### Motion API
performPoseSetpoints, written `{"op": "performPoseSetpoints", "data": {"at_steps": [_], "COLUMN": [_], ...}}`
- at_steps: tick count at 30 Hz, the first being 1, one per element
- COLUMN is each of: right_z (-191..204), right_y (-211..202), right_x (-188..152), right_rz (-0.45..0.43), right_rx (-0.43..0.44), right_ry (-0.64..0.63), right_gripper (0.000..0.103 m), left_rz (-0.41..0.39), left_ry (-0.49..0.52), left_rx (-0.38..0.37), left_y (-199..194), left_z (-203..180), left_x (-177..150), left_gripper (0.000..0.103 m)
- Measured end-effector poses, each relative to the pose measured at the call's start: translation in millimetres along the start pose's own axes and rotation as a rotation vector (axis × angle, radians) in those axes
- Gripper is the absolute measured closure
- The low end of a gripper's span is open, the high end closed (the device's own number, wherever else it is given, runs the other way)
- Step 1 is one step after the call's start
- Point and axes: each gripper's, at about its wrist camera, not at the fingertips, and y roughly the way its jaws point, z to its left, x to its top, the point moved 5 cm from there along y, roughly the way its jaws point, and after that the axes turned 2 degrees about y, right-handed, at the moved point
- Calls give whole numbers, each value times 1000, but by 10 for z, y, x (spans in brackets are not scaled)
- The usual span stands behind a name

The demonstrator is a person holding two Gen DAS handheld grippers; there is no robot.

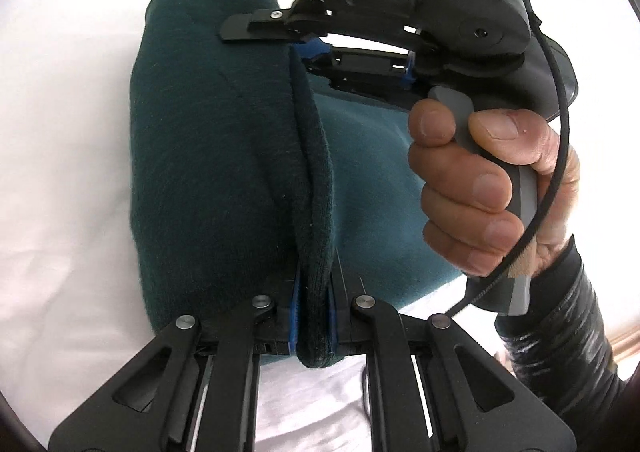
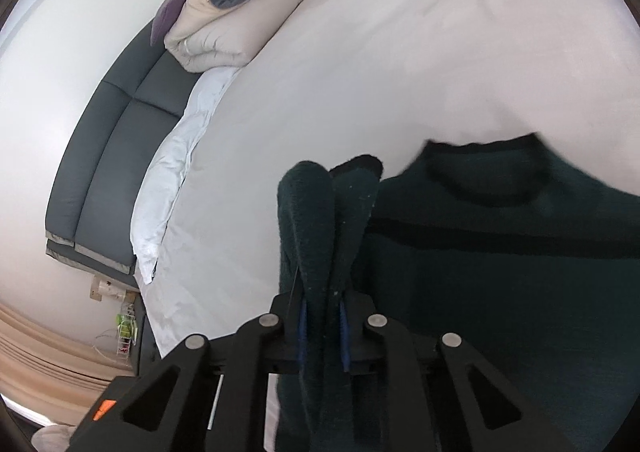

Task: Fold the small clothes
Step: 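Fold the sweater over with the left gripper while the right gripper grasps the other end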

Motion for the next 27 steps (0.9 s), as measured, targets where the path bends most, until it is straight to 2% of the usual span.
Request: {"op": "performPoseSetpoints", "data": {"at_steps": [17, 18, 23, 24, 27], "right_z": [-1375, -1436, -1764, -1803, -1906], "right_y": [-1416, -1458, -1615, -1635, -1670], "right_x": [-99, -113, -191, -207, -218], "right_rz": [-140, -140, -148, -148, -148], "right_rx": [-47, -50, -66, -66, -67], "right_ry": [127, 133, 168, 173, 184], "right_gripper": [90, 90, 90, 90, 90], "left_rz": [129, 134, 162, 166, 175], "left_ry": [183, 186, 205, 207, 216], "left_rx": [-45, -44, -38, -37, -35], "left_y": [633, 677, 851, 778, 787], "left_z": [-1365, -1373, -1458, -1306, -1312], "left_x": [214, 300, 310, 424, 472], "left_gripper": [94, 94, 94, 94, 94]}}
